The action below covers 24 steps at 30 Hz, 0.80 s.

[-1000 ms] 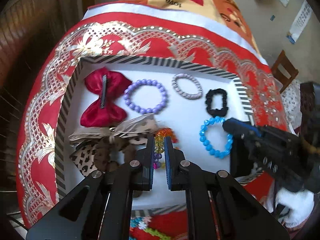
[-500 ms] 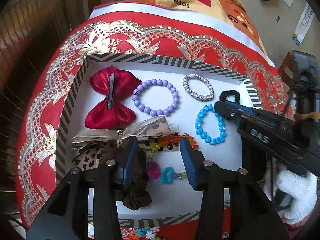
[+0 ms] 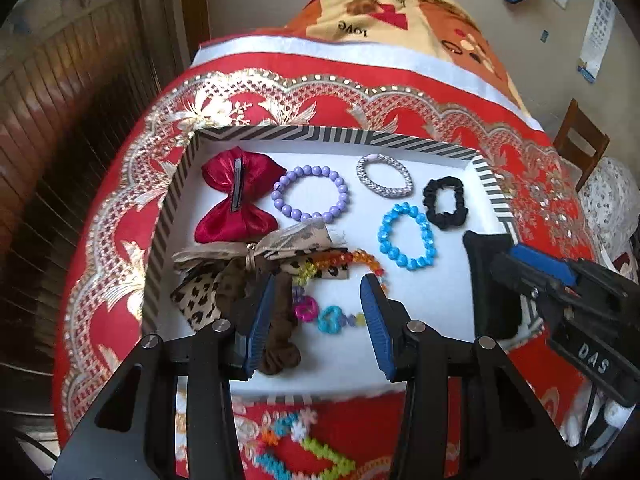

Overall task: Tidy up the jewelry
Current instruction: 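Open both tools to release the bracelets in the box and withdraw, then grasp the green-blue flower bracelet with left tool while right tool grasps multicolour bead bracelet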

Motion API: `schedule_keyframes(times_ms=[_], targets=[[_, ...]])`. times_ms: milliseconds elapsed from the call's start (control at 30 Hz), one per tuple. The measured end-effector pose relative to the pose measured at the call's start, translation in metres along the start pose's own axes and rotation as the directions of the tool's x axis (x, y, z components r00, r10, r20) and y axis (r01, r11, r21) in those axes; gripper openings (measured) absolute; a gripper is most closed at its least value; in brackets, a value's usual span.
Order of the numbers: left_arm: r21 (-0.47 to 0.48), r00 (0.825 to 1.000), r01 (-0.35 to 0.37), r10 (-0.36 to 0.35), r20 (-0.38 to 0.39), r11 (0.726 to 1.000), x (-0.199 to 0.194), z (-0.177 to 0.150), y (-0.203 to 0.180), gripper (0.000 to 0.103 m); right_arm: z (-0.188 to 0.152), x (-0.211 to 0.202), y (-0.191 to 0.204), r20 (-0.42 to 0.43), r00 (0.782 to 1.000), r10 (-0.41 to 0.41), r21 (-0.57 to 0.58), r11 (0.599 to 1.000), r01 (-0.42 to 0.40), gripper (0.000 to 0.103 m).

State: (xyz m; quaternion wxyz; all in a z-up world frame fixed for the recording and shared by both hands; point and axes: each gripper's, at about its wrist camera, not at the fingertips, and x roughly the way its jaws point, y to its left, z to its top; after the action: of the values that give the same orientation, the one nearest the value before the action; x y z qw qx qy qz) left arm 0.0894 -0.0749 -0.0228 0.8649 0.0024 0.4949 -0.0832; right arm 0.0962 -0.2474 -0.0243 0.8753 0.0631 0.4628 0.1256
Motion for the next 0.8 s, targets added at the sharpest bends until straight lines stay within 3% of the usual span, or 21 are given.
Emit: schedule_keyframes(times_ms=[367,533,700,800], targets=[[0.041,0.999,-0.042,0.041,0.03,0.998,-0.036,-0.038,-0.014,0.043,-0.063,-0.057,-0.009,0.015,0.997,-0.075,0.012,0.997,0.075,0.032],[0.043,0.995,-0.095,0.093,0.043,0.995,-0.048,-0.059,-0.019,0.043,-0.088,-0.076,-0.018,0.017,0.995,-0.1,0.032,0.995,0.099,0.032],[0.041,0.995,-0.095,0.094,0.04,0.995,-0.059,-0.078,-0.024,0.043,-0.113,-0.09,-0.027,0.0,0.995,-0.105,0.065,0.992,0.105,0.033],[0.041,0.993,-0.107,0.105,0.048,0.993,-0.068,-0.089,-0.026,0.043,-0.126,-0.098,-0.03,0.0,0.994,-0.113,0.077,0.991,0.112,0.038]])
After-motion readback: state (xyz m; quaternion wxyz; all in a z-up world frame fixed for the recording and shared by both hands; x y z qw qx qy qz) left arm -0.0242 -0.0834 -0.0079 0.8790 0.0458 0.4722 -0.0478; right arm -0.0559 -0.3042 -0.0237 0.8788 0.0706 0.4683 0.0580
